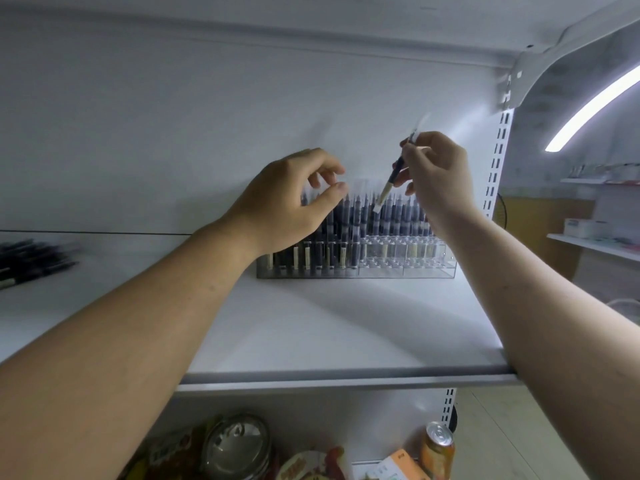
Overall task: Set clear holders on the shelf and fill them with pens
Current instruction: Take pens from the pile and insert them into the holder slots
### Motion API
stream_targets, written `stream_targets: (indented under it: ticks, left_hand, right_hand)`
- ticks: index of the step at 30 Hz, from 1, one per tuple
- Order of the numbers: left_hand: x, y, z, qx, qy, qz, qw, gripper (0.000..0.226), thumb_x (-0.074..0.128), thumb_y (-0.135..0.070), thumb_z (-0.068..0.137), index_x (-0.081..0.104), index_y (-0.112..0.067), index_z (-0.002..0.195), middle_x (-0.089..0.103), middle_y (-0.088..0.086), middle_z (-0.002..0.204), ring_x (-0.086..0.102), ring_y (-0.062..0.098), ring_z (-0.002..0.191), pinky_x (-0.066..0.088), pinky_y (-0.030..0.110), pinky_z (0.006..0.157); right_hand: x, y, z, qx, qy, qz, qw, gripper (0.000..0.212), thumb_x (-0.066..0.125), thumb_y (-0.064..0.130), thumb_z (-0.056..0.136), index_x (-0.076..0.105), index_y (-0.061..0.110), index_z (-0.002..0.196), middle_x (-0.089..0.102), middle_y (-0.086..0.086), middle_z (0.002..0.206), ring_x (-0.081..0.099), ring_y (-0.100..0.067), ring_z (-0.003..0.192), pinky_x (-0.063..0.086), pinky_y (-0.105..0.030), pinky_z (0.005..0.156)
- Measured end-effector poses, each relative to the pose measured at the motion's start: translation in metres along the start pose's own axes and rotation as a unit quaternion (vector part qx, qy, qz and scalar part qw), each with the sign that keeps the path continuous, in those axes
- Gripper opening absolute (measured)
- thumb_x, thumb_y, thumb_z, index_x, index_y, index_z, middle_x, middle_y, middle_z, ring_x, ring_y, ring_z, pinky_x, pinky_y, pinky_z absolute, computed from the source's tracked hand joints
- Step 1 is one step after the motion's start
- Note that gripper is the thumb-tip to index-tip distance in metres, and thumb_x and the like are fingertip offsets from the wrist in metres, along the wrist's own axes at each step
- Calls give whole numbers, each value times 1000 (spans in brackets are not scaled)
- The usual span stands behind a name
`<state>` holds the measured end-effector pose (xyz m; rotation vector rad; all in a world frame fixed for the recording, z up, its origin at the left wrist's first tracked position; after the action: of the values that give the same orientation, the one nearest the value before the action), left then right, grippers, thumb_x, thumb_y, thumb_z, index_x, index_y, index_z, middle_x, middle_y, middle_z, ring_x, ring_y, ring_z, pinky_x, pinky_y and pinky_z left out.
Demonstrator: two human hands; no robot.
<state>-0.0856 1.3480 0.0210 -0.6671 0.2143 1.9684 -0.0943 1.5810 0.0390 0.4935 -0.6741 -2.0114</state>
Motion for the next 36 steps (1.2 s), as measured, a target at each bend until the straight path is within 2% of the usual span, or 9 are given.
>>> stream_targets:
  ticks: [2,5,10,14,20,23,26,31,36]
  left_hand:
    - [-1,2,0,1,3,27,1000,34,61,-42,102,64,-24,130,65,-14,117,58,6,110,47,25,92]
    - [-1,6,0,-11,17,71,997,48,57,-51,100,59,-26,140,64,-13,131,55,8,123,45,41,108]
    - [0,6,0,-19,30,113,993,57,52,-62,96,56,-28,142,64,-12,136,56,11,128,45,47,109]
    - [-1,5,0,-22,29,115,993,57,53,-62,96,57,-27,141,64,-12,137,56,12,129,44,48,111]
    - [0,6,0,-30,29,109,993,57,53,-62,95,58,-26,140,64,-10,137,56,13,128,44,48,111]
    - [-1,6,0,-32,29,109,993,57,52,-62,95,59,-26,139,64,-10,137,57,14,127,44,48,111]
    - [0,6,0,-33,29,105,993,57,53,-61,95,59,-26,140,64,-10,138,56,13,128,44,48,111]
    - [0,7,0,-36,32,112,993,57,52,-62,95,59,-27,140,63,-10,139,56,13,129,43,48,112]
    - [-3,9,1,-26,29,143,989,54,52,-61,97,58,-27,139,63,-9,140,56,15,130,43,46,112]
  right_hand:
    - [6,-1,-2,-23,26,-77,996,16,57,17,105,66,8,115,76,-6,85,74,-14,67,53,-28,58]
    - [17,-5,-3,-27,66,-130,989,15,57,17,105,66,11,115,76,-4,82,69,-6,56,43,-18,46]
    - [23,-9,-8,-13,106,-148,983,9,58,20,105,66,17,110,77,-3,75,75,-36,73,57,-52,61]
    - [30,-10,-13,3,146,-166,975,7,59,20,104,65,18,105,76,1,70,70,-47,69,57,-57,59]
    - [35,-16,-20,12,213,-221,952,10,61,19,100,64,23,92,77,2,69,58,-25,57,44,-35,54]
    - [34,-16,-21,17,220,-238,946,12,62,16,97,66,16,85,77,1,69,70,-37,63,51,-43,55]
    - [36,-18,-25,3,251,-265,931,13,65,14,95,68,12,82,78,2,71,78,-18,71,62,-44,69]
    - [30,-17,-20,-15,239,-278,930,11,70,28,95,74,20,88,78,4,75,76,-12,73,64,-40,78]
    - [17,-7,-10,-62,133,-250,957,28,66,38,97,68,17,115,71,11,94,72,-15,83,62,-46,82]
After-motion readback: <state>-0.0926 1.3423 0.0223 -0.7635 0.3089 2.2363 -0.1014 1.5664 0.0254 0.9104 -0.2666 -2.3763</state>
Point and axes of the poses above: each hand's wrist, its own z-axis towards the middle knuckle, its own x-axis out of the palm, y = z × x, the point moved 6 cm from there along z, towards the middle knuckle
